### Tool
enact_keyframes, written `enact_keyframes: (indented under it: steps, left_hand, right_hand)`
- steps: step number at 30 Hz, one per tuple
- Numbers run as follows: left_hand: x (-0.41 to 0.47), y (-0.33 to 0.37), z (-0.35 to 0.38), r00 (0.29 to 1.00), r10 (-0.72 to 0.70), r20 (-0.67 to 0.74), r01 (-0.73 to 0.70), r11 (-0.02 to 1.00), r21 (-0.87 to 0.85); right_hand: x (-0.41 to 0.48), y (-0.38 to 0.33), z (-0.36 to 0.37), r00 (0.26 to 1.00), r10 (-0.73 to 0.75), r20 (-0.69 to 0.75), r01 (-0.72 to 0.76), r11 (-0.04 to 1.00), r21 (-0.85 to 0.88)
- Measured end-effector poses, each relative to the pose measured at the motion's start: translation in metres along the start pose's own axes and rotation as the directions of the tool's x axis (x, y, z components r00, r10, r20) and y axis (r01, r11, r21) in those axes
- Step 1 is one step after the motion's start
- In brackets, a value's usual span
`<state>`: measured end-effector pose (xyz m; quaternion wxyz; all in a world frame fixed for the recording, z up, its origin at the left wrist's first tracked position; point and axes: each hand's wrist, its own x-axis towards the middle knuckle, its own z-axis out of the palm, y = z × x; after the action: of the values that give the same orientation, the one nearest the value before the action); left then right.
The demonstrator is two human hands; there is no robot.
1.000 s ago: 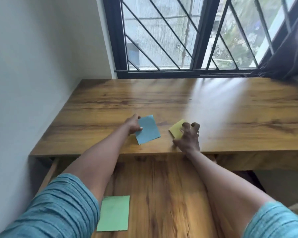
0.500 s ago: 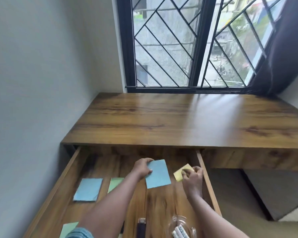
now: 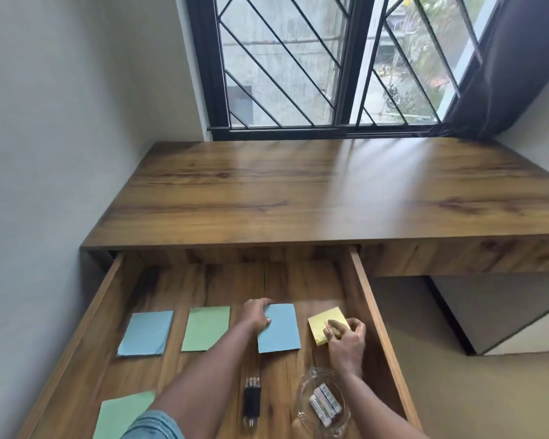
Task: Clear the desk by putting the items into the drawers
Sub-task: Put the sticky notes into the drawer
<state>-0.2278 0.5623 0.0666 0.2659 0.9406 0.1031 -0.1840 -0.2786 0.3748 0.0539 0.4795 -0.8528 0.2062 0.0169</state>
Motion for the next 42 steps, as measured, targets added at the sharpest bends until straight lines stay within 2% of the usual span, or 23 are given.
enact_keyframes:
  steps: [4,9,17,20,24,29,35,38,40,42]
  left_hand:
    - [0.012,-0.006,0.007,0.999,0.034,-0.031,-0.031,0.996,0.089]
    - [0.016,-0.015,0.008,0.996,0.000,-0.088,0.015,0.986,0.167]
    - [0.011,-0.018,0.018,0.993,0.059,-0.105,-0.026,0.956,0.293]
    - [0.007,-0.021,0.013,0.980,0.087,-0.181,-0.045,0.974,0.222]
    - [-0.016,-0.025,0.008,0.954,0.076,-0.289,-0.052,0.995,0.088]
    - [-0.081,-0.024,0.004,0.899,-0.048,-0.435,0.017,0.997,-0.075]
    - [-0.193,-0.037,0.015,0.833,-0.250,-0.493,0.147,0.960,-0.239]
    - [-0.244,-0.052,0.022,0.743,-0.429,-0.514,0.278,0.896,-0.346]
    - [-0.267,-0.070,0.027,0.660,-0.532,-0.530,0.356,0.843,-0.402]
    - [-0.271,-0.096,0.037,0.588,-0.649,-0.482,0.420,0.755,-0.504]
  right_hand:
    - [0.011,-0.007,0.007,1.000,0.024,0.020,-0.024,1.000,-0.014]
    - [0.012,-0.013,0.017,0.997,0.072,0.043,-0.070,0.996,-0.048]
    - [0.000,-0.025,0.030,0.995,0.103,0.014,-0.098,0.969,-0.228]
    - [-0.004,-0.031,0.027,0.996,0.090,-0.016,-0.091,0.962,-0.257]
    - [-0.020,-0.031,0.012,0.997,-0.006,-0.078,-0.018,0.955,-0.295]
    - [-0.056,-0.017,-0.009,0.983,-0.044,-0.178,-0.007,0.962,-0.274]
    - [-0.133,0.004,-0.039,0.960,-0.089,-0.266,0.011,0.960,-0.280]
    - [-0.175,0.015,-0.049,0.942,0.013,-0.334,-0.104,0.961,-0.255]
    - [-0.199,0.016,-0.055,0.934,0.134,-0.330,-0.191,0.970,-0.148]
    - [-0.220,0.010,-0.060,0.915,0.283,-0.288,-0.292,0.956,0.010]
